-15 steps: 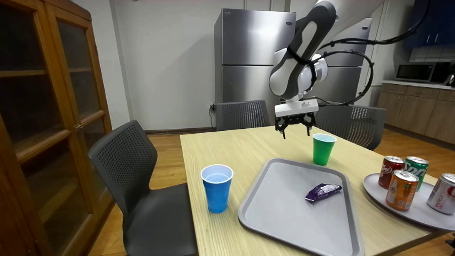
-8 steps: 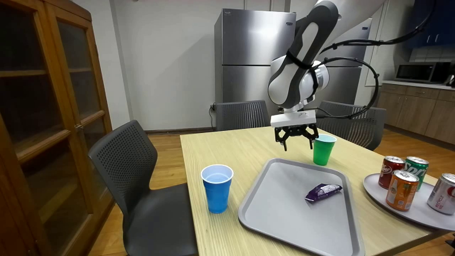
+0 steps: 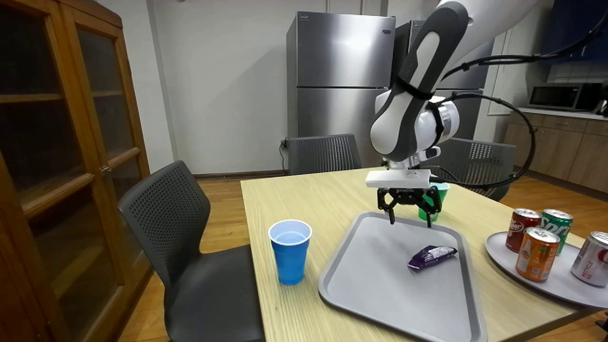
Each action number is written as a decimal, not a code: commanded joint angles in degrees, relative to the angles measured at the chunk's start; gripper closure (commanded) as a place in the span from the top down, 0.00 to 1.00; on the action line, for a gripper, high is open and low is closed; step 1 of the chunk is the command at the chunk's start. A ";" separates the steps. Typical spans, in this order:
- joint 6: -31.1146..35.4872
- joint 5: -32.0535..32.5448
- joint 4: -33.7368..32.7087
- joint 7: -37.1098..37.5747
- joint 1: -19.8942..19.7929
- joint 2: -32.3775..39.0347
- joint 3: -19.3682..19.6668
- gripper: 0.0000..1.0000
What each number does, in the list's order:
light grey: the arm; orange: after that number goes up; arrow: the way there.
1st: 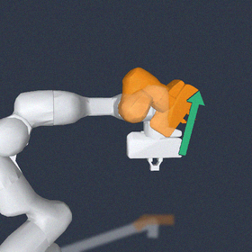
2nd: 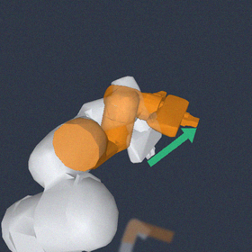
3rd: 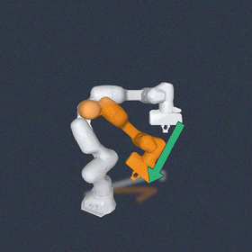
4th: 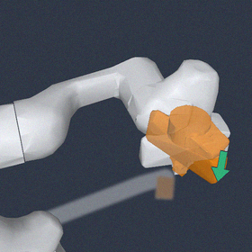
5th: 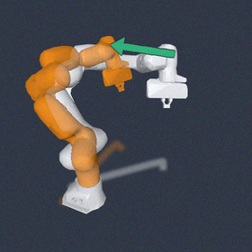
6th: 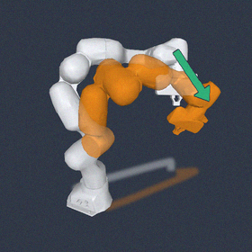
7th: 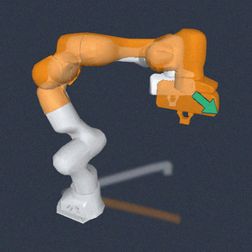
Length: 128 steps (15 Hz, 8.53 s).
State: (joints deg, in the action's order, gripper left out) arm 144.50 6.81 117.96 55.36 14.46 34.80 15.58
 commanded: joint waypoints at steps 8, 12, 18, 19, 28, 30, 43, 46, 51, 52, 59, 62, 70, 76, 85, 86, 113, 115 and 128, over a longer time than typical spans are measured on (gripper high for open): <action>14.18 -12.93 15.60 -0.73 -7.25 -5.36 -4.74 1.00; 15.35 -15.68 16.08 -0.65 -7.81 -4.40 -5.37 1.00; 15.82 -17.22 15.43 -0.61 -7.81 -3.96 -5.30 1.00; 15.83 -17.30 15.42 -0.53 -7.77 -3.90 -5.23 1.00; 16.42 -17.39 14.75 1.27 -6.89 -2.70 -3.90 1.00; 16.35 -17.22 14.44 1.70 -6.58 -2.22 -3.51 1.00; 16.19 -16.86 13.20 2.78 -5.97 -0.70 -2.61 0.31; 15.42 -16.23 13.60 2.90 -5.27 -1.63 -2.02 0.07; 14.13 -12.07 14.63 5.29 0.55 -5.04 3.15 0.05; 13.80 -10.58 14.45 6.10 2.09 -5.69 4.52 0.03; 10.32 1.50 9.93 11.36 8.43 -8.77 7.53 0.04; 8.92 3.77 6.68 10.39 7.61 -8.43 5.01 0.04; 5.83 3.31 -5.83 1.92 3.56 -2.81 -4.62 0.04; 3.22 3.15 -15.87 -7.48 2.49 5.13 -8.12 0.04; -0.85 1.65 -29.65 -17.25 2.89 16.99 -8.96 0.04; -1.47 1.49 -31.13 -17.72 2.97 18.12 -8.95 0.04; -3.73 1.62 -29.08 -22.51 1.33 10.99 -7.70 1.00; -3.80 1.63 -26.19 -22.16 0.78 8.28 -7.51 1.00; -1.95 2.50 -6.17 -13.55 -2.04 -8.34 -2.75 1.00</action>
State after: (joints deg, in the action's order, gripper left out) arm 141.23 9.03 105.26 38.34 13.22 31.91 12.21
